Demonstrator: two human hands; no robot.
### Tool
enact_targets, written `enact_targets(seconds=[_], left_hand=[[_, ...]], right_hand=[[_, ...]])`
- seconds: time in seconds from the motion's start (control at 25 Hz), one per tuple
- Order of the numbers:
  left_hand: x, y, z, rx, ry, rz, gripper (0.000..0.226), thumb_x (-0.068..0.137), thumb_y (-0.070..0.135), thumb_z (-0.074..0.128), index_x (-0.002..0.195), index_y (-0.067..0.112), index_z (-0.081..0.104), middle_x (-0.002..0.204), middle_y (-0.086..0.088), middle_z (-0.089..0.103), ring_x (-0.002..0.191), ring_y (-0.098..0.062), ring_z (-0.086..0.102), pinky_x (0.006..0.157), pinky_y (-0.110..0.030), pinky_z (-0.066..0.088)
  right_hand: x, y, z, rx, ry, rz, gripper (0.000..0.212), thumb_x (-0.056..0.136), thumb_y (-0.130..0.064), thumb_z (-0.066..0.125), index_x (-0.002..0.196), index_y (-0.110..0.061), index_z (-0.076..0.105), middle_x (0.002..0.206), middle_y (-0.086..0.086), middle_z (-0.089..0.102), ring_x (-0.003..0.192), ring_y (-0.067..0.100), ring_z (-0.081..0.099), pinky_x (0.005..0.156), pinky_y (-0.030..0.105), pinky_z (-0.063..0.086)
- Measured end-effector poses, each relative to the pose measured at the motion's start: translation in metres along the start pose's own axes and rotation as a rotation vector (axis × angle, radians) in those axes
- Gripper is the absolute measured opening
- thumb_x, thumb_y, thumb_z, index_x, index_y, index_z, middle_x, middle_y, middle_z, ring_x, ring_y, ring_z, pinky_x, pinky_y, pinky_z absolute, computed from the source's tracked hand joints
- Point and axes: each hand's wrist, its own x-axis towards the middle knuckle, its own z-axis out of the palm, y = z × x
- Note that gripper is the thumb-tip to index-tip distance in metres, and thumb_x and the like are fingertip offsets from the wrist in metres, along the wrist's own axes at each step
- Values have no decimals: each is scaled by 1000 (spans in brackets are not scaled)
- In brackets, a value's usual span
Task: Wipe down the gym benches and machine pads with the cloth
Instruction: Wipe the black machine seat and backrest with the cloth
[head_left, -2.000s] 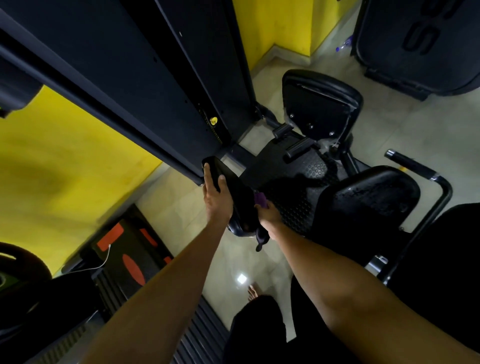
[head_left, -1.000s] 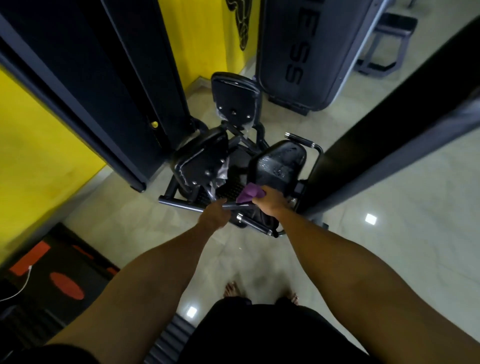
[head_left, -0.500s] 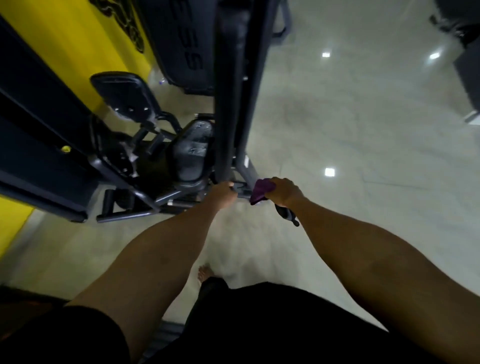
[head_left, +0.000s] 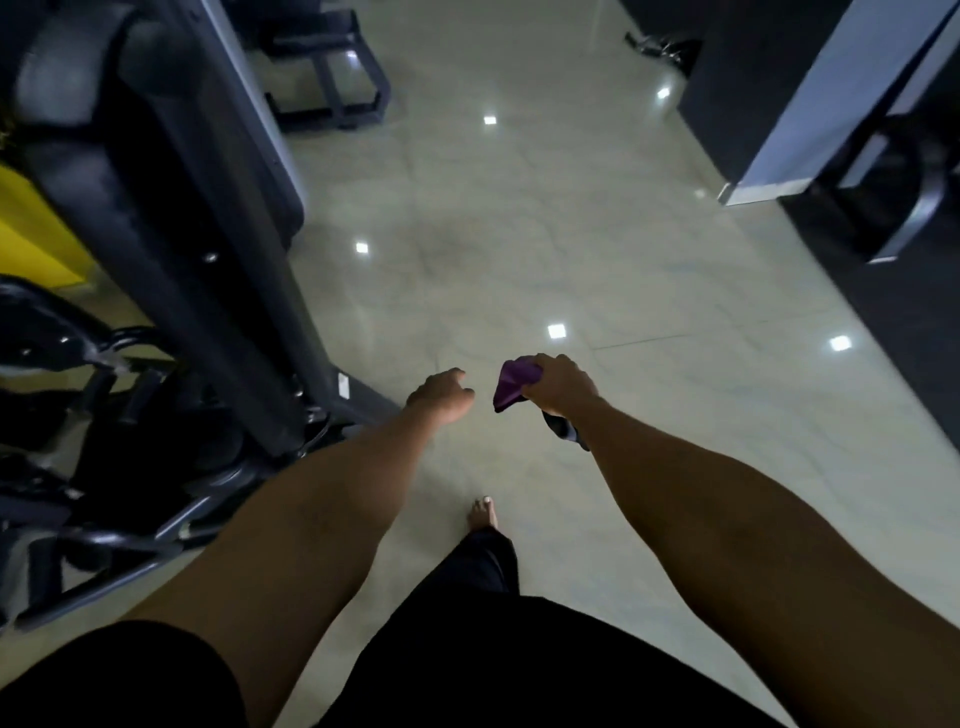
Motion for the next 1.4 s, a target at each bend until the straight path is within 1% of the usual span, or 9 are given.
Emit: enact_targets(seconds=[0.12, 0.28, 0.48, 0.68, 0.8, 0.88, 1.12, 1.2, 1.4], left_hand=[[51, 37, -15, 7, 2, 25, 58, 96, 33, 47, 153, 28, 38, 152, -8, 47, 134, -29, 50, 107, -37, 43], [120, 73, -50, -8, -1, 16, 57, 96, 32, 48, 152, 28, 39, 150, -8, 48, 131, -30, 52, 105, -36, 44], [189, 106, -103, -31, 22, -11, 57, 94, 30, 48, 151, 27, 40, 146, -9, 51, 129, -30, 53, 104, -37, 45], [264, 136, -143, -80, 68, -89, 59, 93, 30, 48, 151, 28, 40, 147, -8, 51, 129, -29, 53, 102, -36, 44], [305, 151, -163, -144, 130, -170, 58, 93, 32, 49, 151, 27, 40, 149, -7, 50, 131, -28, 52, 102, -35, 43], [321, 159, -179, -189, 154, -225, 58, 94, 33, 49, 151, 27, 40, 150, -7, 49, 133, -28, 50, 105, -36, 41], [373, 150, -218, -287, 209, -390, 53, 98, 34, 47, 150, 29, 41, 152, -9, 46, 134, -29, 49, 105, -36, 41], [398, 134, -237, -338, 218, -449, 53, 97, 34, 47, 150, 30, 41, 151, -9, 47, 135, -29, 48, 106, -37, 40], [456, 78, -294, -427, 284, -554, 52, 98, 33, 48, 149, 26, 42, 150, -9, 48, 133, -30, 50, 107, -37, 41]], right_hand=[[45, 8, -31, 13, 22, 29, 54, 85, -33, 65, 138, -38, 55, 126, 6, 56, 114, 32, 60, 92, 40, 51], [113, 4, -75, 3, 31, 17, 49, 84, -31, 64, 132, -40, 59, 114, 1, 56, 108, 30, 61, 81, 36, 48], [201, -16, -128, 21, 38, -15, 48, 83, -32, 63, 130, -42, 59, 113, -1, 57, 100, 26, 60, 77, 35, 46], [312, -37, -178, -52, 0, -108, 47, 84, -30, 64, 131, -37, 60, 112, 1, 56, 103, 29, 62, 78, 35, 46], [380, -55, -204, -88, -46, -210, 49, 80, -34, 61, 129, -39, 61, 117, 3, 59, 106, 31, 62, 87, 40, 53], [419, -74, -220, -126, -100, -281, 51, 81, -35, 62, 131, -42, 60, 121, 4, 58, 111, 32, 61, 91, 42, 53], [515, -146, -232, -290, -219, -480, 53, 90, -36, 66, 142, -36, 54, 131, 10, 52, 119, 36, 57, 96, 41, 49], [552, -176, -225, -336, -266, -525, 53, 91, -37, 64, 143, -35, 53, 132, 11, 52, 121, 36, 56, 97, 40, 47], [632, -271, -196, -440, -312, -625, 52, 91, -37, 62, 142, -33, 54, 130, 10, 53, 119, 36, 58, 98, 44, 51]])
